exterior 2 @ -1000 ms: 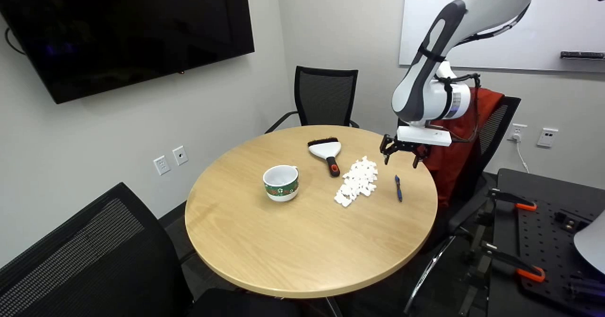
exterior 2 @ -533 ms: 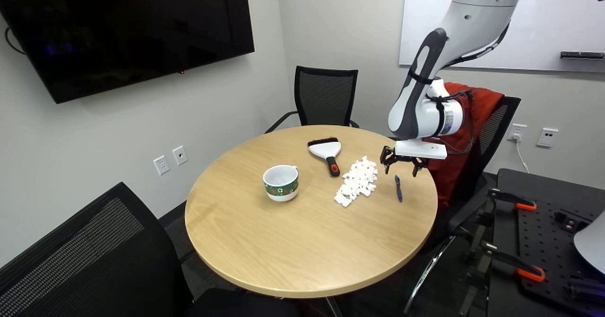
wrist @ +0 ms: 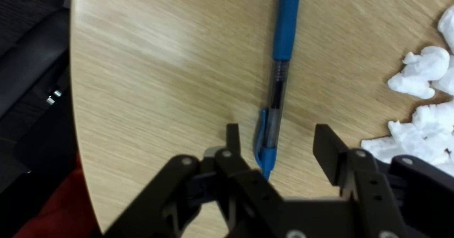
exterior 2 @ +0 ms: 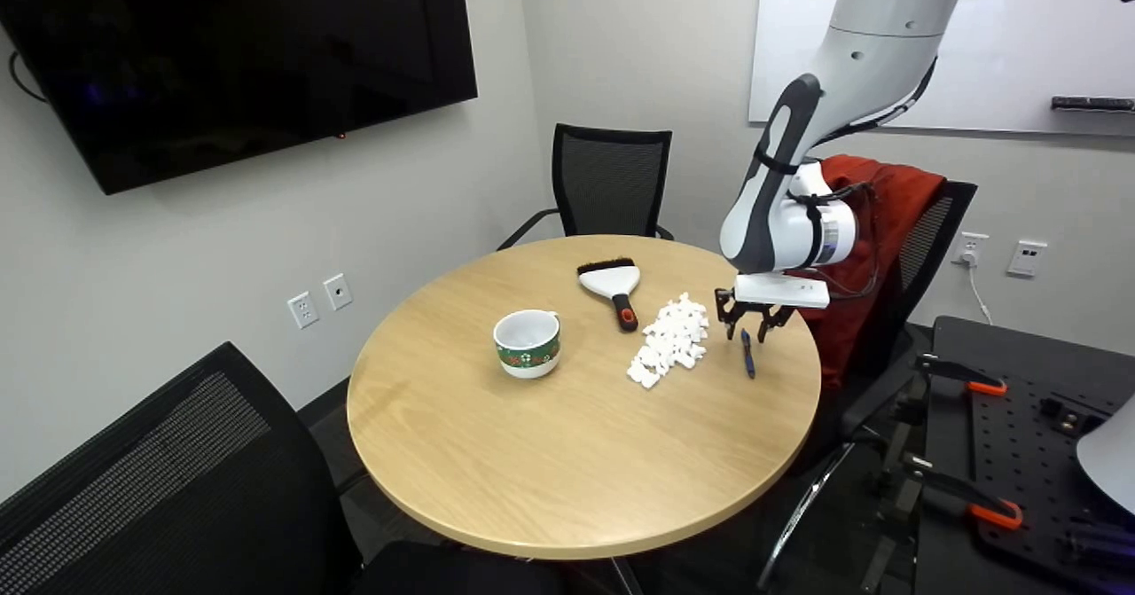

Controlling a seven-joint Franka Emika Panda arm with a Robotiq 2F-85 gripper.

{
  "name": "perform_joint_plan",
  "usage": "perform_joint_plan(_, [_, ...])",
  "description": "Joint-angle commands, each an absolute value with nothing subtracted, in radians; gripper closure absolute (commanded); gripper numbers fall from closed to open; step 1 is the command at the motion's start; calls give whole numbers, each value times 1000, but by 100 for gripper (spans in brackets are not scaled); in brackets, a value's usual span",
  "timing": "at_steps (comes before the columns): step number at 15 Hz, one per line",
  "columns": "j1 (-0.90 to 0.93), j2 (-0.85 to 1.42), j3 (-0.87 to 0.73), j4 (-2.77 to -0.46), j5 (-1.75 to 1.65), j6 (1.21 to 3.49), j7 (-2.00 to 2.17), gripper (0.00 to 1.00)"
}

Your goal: Move the pen backwards

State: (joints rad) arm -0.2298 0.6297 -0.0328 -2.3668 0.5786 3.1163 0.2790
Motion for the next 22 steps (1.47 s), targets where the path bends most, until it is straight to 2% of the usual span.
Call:
perform_joint_plan(1, [-226, 644, -33, -2352, 581, 3142, 282, 73])
perform_joint_plan(4, [-224, 649, -35, -2347, 581, 3144, 283, 96])
perform_joint_plan(5, [-222, 651, -37, -2345, 580, 3143, 283, 99])
perform_joint_plan(6, [-216, 651, -42, -2345, 579, 3146, 285, 100])
perform_joint_plan(7, [-213, 652, -45, -2344, 578, 3145, 285, 96])
perform_joint_plan(10, [-217, 594, -46, -2374, 581, 3150, 277, 100])
perform_joint_plan(13, [-257, 485, -39, -2407, 588, 3155, 265, 98])
perform_joint_plan(20, [-240, 352, -187, -2329, 529, 3095, 333, 98])
perform_joint_plan(21, [-252, 382, -152, -2341, 557, 3143, 293, 98])
perform_joint_plan(22, [-254, 373, -161, -2336, 553, 3137, 295, 90])
